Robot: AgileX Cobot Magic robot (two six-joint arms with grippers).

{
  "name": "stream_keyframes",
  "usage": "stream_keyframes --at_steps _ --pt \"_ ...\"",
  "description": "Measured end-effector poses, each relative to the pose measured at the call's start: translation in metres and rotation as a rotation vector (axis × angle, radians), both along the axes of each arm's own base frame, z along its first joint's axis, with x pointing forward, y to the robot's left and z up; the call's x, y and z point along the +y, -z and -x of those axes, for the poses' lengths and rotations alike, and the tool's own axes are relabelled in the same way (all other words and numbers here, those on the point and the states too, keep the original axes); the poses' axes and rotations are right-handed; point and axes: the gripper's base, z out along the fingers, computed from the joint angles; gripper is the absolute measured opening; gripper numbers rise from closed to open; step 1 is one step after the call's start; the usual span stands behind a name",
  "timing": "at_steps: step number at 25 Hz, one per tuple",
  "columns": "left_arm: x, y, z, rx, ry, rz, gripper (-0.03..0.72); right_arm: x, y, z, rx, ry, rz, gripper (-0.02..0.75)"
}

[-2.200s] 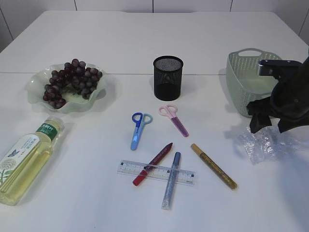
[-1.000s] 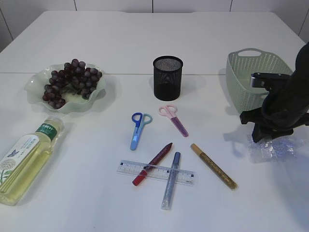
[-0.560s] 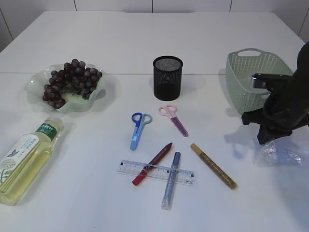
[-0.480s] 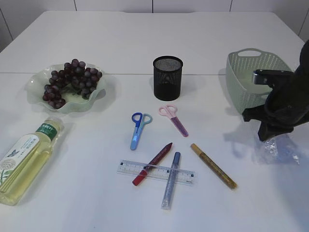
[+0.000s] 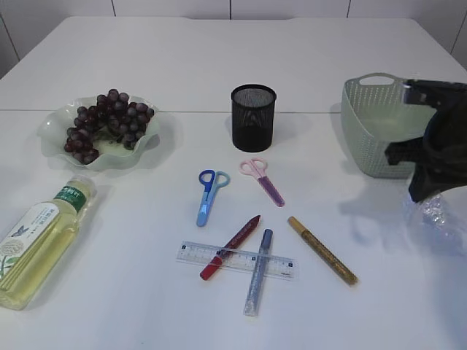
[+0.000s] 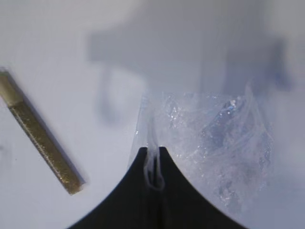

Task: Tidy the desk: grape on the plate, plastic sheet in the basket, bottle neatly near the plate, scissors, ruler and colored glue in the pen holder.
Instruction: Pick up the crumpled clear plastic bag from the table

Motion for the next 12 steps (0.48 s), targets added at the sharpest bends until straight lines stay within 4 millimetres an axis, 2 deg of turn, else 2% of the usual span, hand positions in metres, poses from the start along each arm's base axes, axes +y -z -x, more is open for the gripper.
stream_keyframes --at_steps 6,12 --pt "-0.001 -0.001 -0.001 -0.018 0.002 0.006 0.361 -0.002 -0.048 0.012 -0.137 0.015 0.004 -0.003" --pt "-0.001 -0.001 -0.002 -0.028 0.003 0.010 0.361 -0.005 -0.092 -0.002 -0.287 0.014 0.040 -0.003"
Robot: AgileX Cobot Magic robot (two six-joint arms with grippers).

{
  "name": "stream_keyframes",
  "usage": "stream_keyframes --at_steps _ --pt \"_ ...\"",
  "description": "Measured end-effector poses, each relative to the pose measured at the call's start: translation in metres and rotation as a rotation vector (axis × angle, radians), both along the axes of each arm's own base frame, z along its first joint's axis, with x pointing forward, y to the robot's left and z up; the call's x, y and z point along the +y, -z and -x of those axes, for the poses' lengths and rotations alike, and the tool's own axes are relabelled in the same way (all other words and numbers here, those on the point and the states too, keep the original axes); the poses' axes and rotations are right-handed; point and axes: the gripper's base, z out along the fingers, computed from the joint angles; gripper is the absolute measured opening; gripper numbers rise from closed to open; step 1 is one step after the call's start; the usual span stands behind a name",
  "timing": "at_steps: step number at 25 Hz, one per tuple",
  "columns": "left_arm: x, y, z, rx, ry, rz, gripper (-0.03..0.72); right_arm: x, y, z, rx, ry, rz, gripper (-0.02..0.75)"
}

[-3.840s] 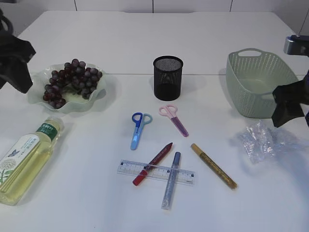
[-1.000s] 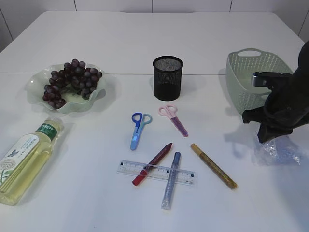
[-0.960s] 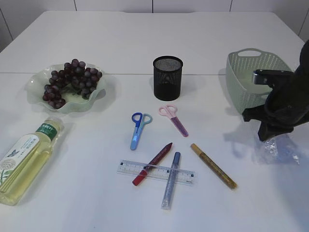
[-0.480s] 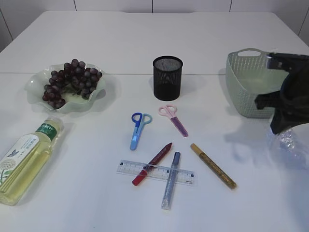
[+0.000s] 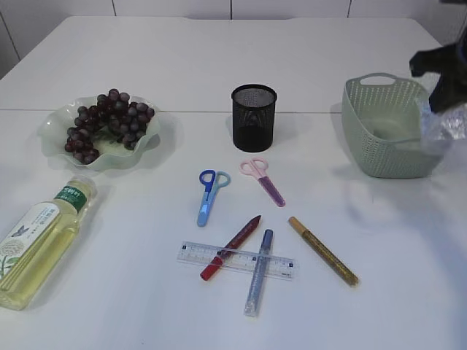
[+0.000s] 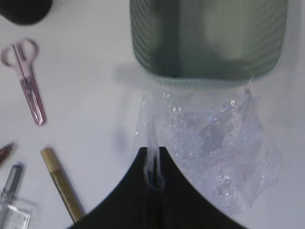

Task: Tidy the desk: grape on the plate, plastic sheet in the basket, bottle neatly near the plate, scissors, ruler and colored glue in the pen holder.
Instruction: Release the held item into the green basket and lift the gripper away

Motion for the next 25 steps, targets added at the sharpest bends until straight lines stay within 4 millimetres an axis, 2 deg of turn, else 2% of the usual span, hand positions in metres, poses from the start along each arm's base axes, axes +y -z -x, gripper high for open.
stream_keyframes --at_steps 5,8,11,15,21,25 --pt "0.000 0.000 0.000 -0.002 0.000 0.001 0.361 -0.003 -0.044 -0.016 -0.157 0.013 0.030 -0.003" --pt "0.000 0.000 -0.001 -0.008 0.001 0.003 0.361 -0.002 -0.057 -0.034 -0.212 0.015 0.033 -0.003" --pt "0.000 -0.001 -0.001 -0.010 0.001 0.003 0.361 -0.001 -0.058 -0.057 -0.235 0.016 0.032 -0.003" --pt "0.000 -0.001 -0.001 -0.010 0.001 0.003 0.361 -0.002 -0.046 -0.086 -0.235 0.014 0.060 -0.003" --pt "0.000 -0.001 -0.001 -0.010 0.001 0.003 0.361 -0.002 -0.011 -0.120 -0.186 0.010 0.081 -0.003" --pt "0.000 -0.001 -0.001 -0.010 0.001 0.003 0.361 -0.003 0.009 -0.136 -0.163 0.027 0.090 -0.003"
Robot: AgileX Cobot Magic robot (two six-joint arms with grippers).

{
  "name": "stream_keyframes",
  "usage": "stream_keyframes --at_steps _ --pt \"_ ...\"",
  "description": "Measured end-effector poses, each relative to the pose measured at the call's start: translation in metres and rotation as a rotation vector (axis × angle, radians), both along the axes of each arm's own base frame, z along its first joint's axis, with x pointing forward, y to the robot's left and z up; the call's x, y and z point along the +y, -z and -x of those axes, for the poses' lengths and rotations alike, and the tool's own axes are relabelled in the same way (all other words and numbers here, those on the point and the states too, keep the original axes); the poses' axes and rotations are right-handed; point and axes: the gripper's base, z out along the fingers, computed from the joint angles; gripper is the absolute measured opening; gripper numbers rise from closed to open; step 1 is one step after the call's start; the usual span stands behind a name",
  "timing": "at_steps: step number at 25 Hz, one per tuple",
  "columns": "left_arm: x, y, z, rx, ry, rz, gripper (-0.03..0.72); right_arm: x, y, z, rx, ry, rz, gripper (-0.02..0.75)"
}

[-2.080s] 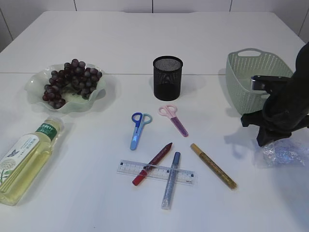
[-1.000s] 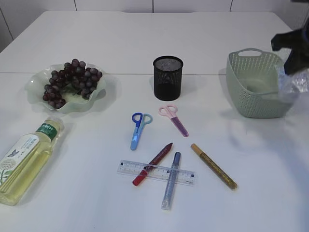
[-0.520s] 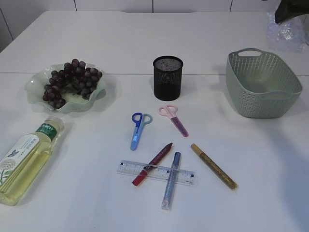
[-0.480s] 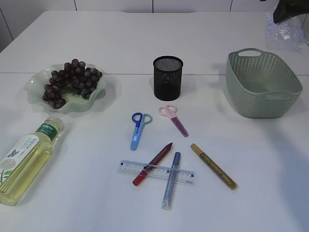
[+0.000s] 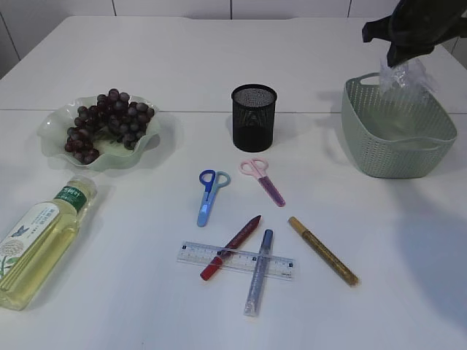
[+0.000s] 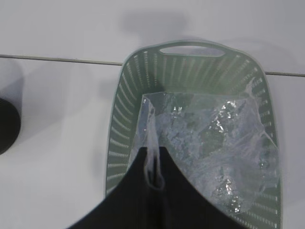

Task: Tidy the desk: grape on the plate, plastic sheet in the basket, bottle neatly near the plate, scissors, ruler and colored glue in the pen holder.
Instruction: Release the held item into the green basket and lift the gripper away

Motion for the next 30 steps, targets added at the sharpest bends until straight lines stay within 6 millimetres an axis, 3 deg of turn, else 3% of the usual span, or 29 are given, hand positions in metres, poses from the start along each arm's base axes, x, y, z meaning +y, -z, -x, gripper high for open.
stream_keyframes --at_steps 9,16,22,26,30 --pt "0.000 0.000 0.000 0.000 0.000 0.000 0.361 -0.006 0.030 -0.015 0.037 0.030 0.011 -0.003" --pt "0.000 0.000 0.000 0.005 -0.001 -0.002 0.361 -0.020 0.034 -0.018 0.036 0.067 0.006 -0.003" --pt "0.000 0.001 0.001 0.011 -0.001 -0.004 0.361 -0.021 0.034 -0.018 0.036 0.069 0.008 0.007" --pt "0.000 0.001 0.001 0.011 -0.001 -0.004 0.361 -0.021 0.034 -0.018 0.034 0.073 0.005 0.143" --pt "0.000 0.001 0.001 0.013 -0.001 -0.004 0.361 -0.021 0.034 -0.018 0.023 0.083 -0.005 0.401"
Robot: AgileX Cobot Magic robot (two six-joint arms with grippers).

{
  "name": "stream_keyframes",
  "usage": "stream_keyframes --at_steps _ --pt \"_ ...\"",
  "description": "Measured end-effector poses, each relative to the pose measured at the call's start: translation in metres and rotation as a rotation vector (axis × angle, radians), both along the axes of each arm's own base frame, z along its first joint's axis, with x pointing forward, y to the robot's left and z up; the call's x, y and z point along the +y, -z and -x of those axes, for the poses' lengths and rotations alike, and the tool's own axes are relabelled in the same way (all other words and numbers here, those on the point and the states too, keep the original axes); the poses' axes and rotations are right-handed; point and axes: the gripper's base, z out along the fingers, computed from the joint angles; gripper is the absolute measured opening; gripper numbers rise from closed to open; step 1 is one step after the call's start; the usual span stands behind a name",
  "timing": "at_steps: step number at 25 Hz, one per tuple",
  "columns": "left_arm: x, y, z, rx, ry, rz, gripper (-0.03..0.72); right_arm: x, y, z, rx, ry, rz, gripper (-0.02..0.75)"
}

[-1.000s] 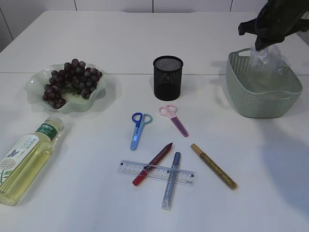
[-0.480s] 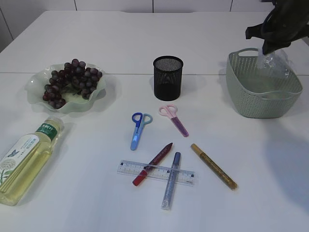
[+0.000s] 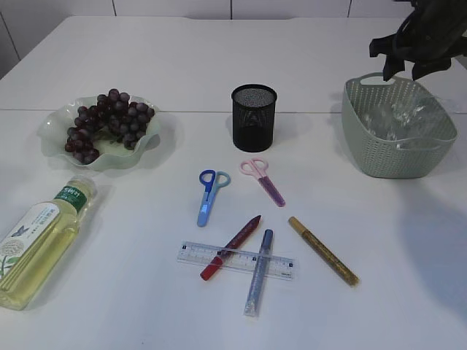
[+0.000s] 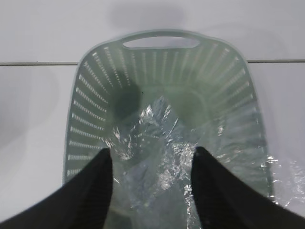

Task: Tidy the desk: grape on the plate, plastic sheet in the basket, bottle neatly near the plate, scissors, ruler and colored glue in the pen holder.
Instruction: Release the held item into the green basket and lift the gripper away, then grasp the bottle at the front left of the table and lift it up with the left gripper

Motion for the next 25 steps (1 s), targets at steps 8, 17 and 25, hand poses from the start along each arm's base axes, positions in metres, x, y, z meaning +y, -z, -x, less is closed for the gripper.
stream_keyframes --at_steps 8,17,25 --pt "0.000 0.000 0.000 0.002 0.000 -0.001 0.361 0.000 -0.002 0.000 0.007 0.009 -0.018 0.558" --pt "0.000 0.000 0.000 0.002 0.000 -0.001 0.361 0.006 -0.038 0.013 0.114 0.022 -0.096 0.559" --pt "-0.001 -0.001 -0.001 -0.011 0.001 0.006 0.361 0.006 -0.041 0.021 0.200 0.000 -0.080 0.559"
